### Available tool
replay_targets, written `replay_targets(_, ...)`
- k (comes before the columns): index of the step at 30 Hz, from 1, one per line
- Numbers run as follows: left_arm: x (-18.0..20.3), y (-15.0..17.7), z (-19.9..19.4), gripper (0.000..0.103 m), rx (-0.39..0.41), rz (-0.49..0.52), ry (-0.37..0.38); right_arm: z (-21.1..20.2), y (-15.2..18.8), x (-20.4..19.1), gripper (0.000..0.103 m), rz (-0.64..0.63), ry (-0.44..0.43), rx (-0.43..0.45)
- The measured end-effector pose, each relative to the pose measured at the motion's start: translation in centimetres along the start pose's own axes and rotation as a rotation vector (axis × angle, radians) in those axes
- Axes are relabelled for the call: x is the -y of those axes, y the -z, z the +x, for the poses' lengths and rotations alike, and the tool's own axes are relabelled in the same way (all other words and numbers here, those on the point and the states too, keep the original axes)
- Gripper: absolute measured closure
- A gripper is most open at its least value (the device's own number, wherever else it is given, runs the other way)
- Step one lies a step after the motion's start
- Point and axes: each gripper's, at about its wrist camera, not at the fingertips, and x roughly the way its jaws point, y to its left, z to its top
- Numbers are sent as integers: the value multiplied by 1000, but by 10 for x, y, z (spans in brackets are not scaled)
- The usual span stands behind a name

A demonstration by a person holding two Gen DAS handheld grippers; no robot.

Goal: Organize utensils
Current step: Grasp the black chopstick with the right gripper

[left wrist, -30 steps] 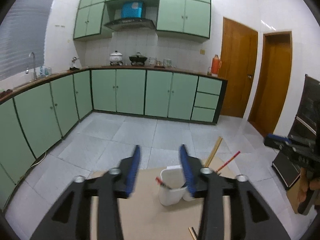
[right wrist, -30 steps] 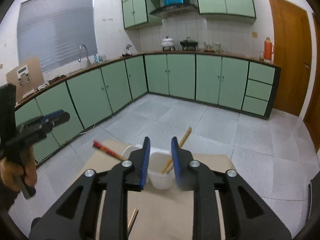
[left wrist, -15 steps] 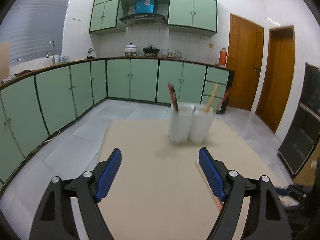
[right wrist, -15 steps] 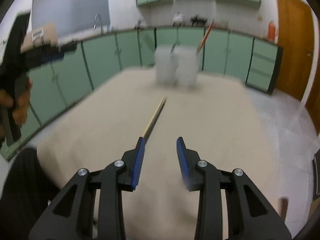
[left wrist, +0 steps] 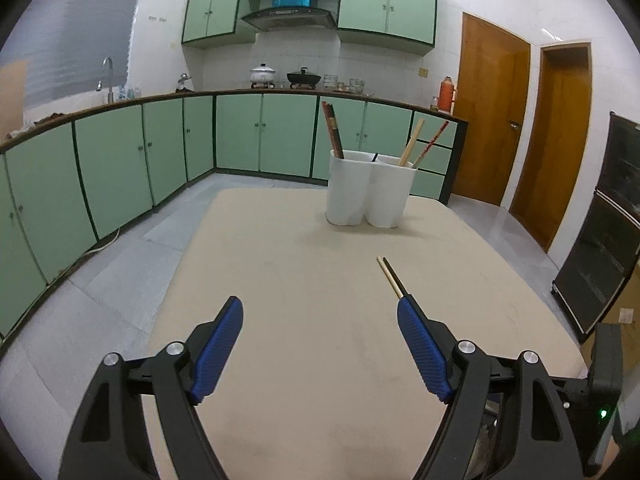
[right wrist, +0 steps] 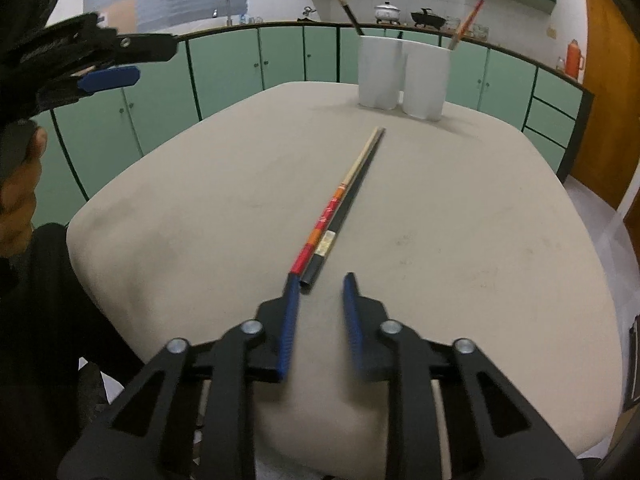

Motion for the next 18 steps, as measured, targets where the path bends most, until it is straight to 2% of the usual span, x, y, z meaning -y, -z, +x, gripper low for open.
replay_targets(5,2,3,6,25,-21,-7,8,-4,6,15,91,51,14,3)
replay_targets(11,6,15,11,25,-48,-4,12,0,2,21,88,58,-12,7)
replay_targets(18,4,18,11,25,-56,-9,7,2,4,24,97,97,-11,5)
